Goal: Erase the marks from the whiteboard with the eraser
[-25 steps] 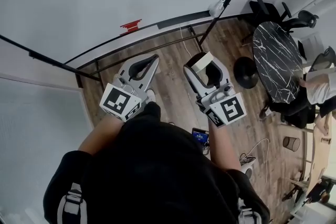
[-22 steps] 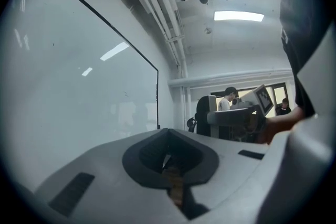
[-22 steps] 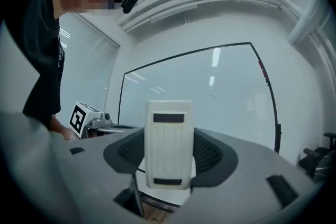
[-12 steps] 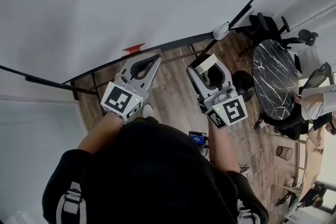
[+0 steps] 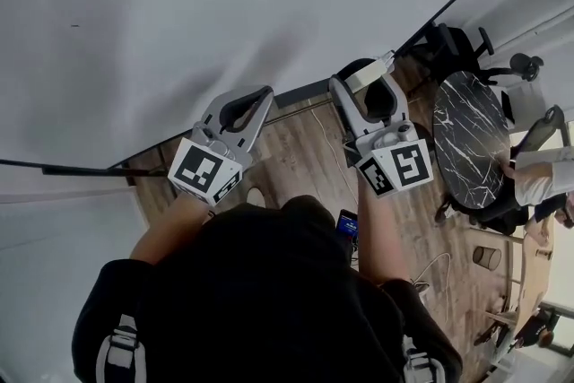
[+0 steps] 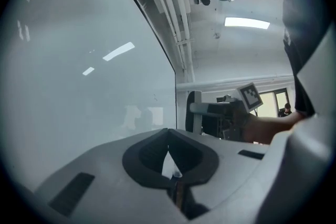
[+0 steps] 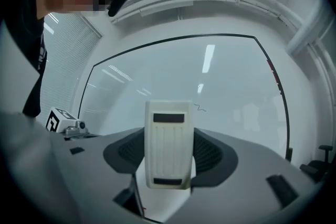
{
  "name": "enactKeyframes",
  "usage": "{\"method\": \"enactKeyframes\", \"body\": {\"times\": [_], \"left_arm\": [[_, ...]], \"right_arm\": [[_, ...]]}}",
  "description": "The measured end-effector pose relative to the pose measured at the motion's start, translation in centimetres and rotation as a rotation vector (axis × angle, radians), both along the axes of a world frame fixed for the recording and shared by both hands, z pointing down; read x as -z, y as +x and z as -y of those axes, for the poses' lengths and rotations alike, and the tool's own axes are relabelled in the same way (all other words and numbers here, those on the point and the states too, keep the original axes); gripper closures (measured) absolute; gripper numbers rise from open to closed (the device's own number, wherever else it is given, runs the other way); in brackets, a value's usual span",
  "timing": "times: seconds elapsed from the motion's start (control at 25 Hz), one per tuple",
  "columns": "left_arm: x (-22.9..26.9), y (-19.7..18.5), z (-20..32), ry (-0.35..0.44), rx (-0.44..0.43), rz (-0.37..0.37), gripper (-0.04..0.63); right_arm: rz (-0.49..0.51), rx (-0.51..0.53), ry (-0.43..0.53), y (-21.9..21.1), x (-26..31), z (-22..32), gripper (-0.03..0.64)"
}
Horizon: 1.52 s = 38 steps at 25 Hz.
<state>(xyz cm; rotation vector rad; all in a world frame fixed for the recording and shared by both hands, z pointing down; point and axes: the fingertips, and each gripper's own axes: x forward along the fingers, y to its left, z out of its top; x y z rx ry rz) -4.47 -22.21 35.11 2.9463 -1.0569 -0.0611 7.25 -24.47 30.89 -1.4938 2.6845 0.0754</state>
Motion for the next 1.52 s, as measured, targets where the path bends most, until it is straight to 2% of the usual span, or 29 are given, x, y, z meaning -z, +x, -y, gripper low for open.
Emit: {"method": "enactKeyframes", "body": {"times": [0.32,0.68,1.12,1.52], "left_arm": [[2.1,0.4,4.4,0.018,0.078,-0.011,0.592],[2.1,0.2,5.3,0.019,0.193,0.009,0.592],[1.3,-0.4,5.3,0.013,0.266,0.005,0.592],[0.5,-0.3,5.4,-0.004,0.280,0.003,0.592]], "right_arm": [[0.033,0.010,0.065,0.9,4.4,7.9,0.367],[-0.005,0.036,0.146,0.0,6.6,11.5,0.367],[-0.115,-0.097,0.257,0.0,7.3,12.7,0.365],[-0.099,-0.144,0.317,0.3,7.6,13.1,0.365]]}}
